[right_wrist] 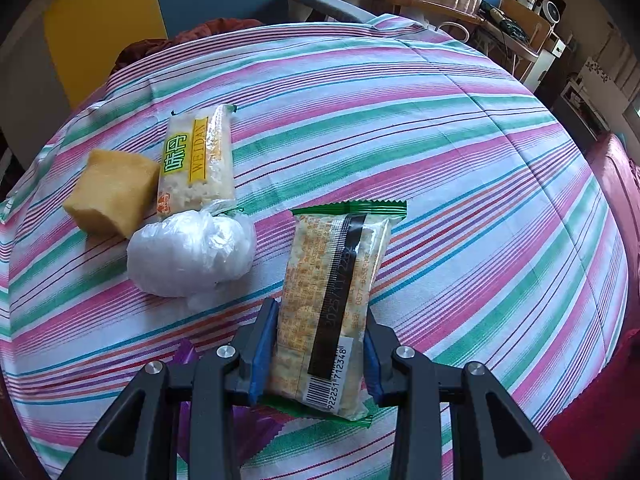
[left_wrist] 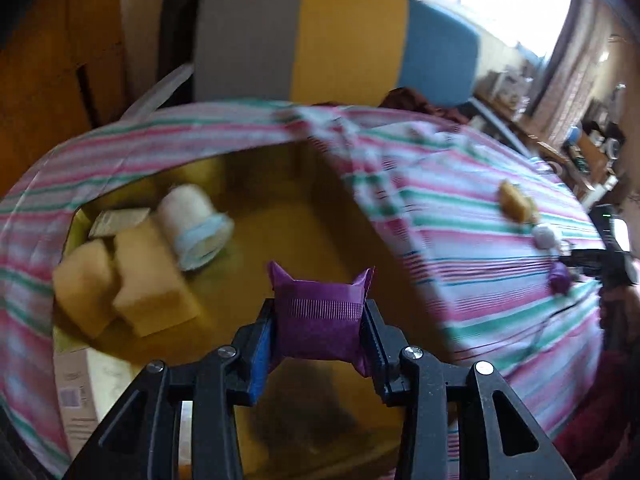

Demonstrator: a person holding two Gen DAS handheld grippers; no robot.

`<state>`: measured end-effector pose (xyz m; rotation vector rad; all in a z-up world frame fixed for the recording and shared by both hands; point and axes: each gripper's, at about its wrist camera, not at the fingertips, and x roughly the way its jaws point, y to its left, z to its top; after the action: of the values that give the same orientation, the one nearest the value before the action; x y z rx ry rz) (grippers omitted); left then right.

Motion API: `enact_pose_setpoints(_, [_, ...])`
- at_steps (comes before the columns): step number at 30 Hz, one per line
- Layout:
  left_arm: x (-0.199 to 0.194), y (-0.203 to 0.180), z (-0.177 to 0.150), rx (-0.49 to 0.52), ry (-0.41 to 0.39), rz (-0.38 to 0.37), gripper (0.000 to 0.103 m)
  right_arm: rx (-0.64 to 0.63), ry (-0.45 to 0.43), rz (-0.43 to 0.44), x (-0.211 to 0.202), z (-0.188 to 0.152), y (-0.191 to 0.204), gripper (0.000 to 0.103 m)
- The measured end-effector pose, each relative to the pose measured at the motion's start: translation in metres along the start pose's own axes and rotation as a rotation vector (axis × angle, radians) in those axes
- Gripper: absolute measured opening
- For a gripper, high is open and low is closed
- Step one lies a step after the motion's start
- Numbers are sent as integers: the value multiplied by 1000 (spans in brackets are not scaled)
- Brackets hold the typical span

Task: Organize objects
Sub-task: 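Carry the purple packet into the gold tray and open the left tool, then carry the cracker bar packet into the gold tray and release it with the right tool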

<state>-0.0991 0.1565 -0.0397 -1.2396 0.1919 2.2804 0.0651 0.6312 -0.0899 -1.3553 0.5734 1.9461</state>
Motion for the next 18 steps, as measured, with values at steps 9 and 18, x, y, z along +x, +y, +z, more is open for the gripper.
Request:
enact_pose_setpoints(9, [29, 43, -20, -52, 84, 133, 44, -4, 1, -1, 6, 4, -1, 38])
enact_pose_setpoints(18, [15, 56, -28, -90, 67, 155, 54, 14, 3, 8, 5, 4, -5, 37])
